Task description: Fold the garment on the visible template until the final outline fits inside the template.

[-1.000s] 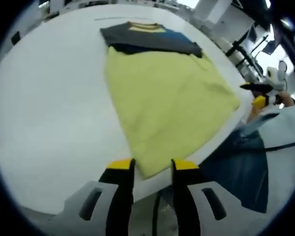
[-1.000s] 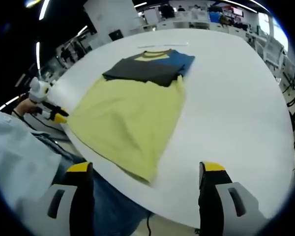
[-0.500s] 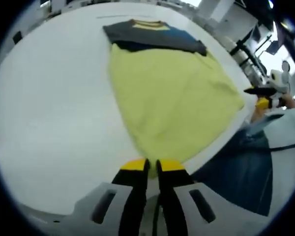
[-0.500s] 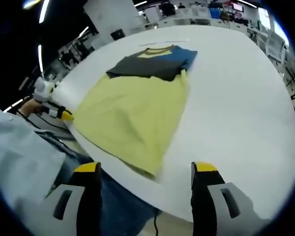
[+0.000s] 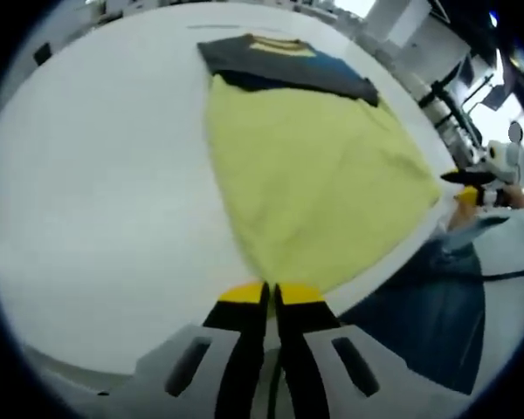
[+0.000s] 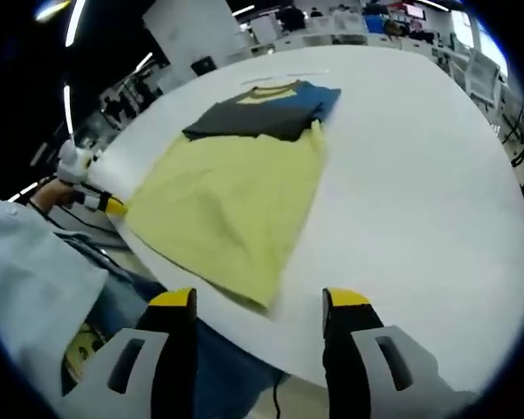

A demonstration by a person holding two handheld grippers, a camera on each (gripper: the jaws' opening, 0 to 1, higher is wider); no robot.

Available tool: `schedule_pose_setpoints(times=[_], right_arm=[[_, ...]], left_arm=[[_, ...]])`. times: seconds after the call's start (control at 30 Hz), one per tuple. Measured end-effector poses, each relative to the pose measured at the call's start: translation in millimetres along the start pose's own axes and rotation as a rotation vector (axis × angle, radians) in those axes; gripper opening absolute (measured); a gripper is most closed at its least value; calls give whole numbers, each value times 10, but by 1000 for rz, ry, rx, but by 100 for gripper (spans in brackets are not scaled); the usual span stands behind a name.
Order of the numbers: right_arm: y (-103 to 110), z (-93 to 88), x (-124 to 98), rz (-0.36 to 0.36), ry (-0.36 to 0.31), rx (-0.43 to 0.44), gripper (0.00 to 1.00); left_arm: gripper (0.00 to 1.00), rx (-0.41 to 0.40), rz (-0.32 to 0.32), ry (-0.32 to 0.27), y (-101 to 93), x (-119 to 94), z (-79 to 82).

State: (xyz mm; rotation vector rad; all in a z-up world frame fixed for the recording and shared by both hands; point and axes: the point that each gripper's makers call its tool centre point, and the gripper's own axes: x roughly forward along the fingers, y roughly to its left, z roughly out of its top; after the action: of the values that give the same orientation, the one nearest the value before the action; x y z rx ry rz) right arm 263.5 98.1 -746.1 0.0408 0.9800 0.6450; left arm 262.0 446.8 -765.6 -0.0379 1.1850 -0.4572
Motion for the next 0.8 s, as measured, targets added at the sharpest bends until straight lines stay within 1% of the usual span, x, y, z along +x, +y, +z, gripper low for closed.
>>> schedule_pose_setpoints(times=[0.07, 0.17, 0.27, 0.33, 0.47, 0.6, 0.73, 0.8], right_arm=[[-2, -37, 7, 4, 6, -2, 53], [-6, -95, 30, 14, 4, 21, 51], [-4, -158, 43, 12, 5, 28, 45], [3, -168, 51, 18, -4, 46, 42], [21, -202, 65, 17, 1, 42, 33], [30, -214, 70, 17, -6, 53, 30], [19, -219, 87, 9, -13, 58, 24], [11, -198, 107, 11, -32, 71, 22]], left_arm=[[1, -2, 1, -4, -1, -2, -1], [1, -5, 3, -11, 0, -4, -2], [1, -6, 4, -16, -1, -6, -3], [1, -6, 5, -15, -3, -8, -5], [1, 6, 7, -9, -3, -8, -5], [1, 12, 6, -6, -2, -8, -5], [1, 14, 3, -9, -3, -10, -5], [1, 12, 2, -10, -1, -10, -5]])
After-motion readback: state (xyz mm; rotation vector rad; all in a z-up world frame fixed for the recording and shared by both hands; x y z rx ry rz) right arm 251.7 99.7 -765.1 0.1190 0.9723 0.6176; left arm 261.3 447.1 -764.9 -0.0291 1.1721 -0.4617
